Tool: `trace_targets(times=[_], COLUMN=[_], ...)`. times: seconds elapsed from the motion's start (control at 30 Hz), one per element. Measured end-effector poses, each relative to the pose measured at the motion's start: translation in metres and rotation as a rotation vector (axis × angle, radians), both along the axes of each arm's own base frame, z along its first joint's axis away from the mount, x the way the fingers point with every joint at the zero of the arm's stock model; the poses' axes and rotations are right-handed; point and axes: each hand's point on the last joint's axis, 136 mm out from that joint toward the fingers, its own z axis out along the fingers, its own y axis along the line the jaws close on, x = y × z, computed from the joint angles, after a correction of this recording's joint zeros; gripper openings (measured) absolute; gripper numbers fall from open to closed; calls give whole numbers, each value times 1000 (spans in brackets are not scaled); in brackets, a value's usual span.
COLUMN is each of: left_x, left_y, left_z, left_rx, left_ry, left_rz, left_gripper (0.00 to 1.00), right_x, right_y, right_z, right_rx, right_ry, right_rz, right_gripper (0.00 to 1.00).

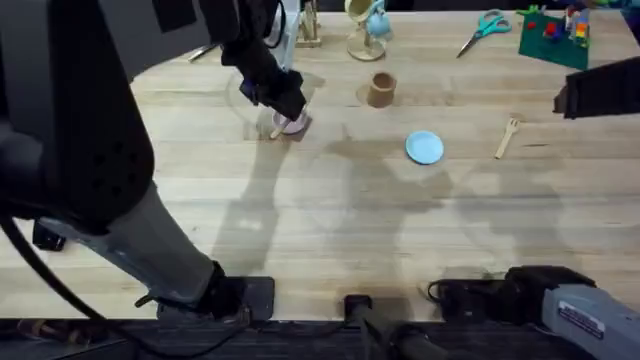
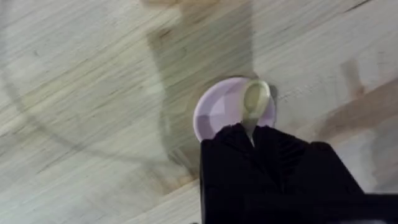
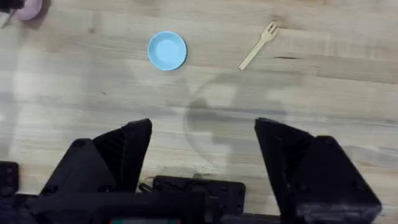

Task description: Pick up a utensil and set it on the pink plate, then put the other utensil in the container.

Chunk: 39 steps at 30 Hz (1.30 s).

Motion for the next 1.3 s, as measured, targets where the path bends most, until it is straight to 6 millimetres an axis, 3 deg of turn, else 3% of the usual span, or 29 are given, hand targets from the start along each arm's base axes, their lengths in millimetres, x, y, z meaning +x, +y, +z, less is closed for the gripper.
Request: trace_targets(times=[0.7,1.3], left_x=[5,3], left_y=[4,5], left_z=[-2,-2], left_rx=[23,27], left_ry=[-22,-14], left_rz=[5,6], left_gripper=[113,454], right_x=[0,0], right_y=[0,0], right_z=[0,0], right_rx=[0,0], right_ry=[1,0], right_rz=[0,0], right_gripper=[995,996])
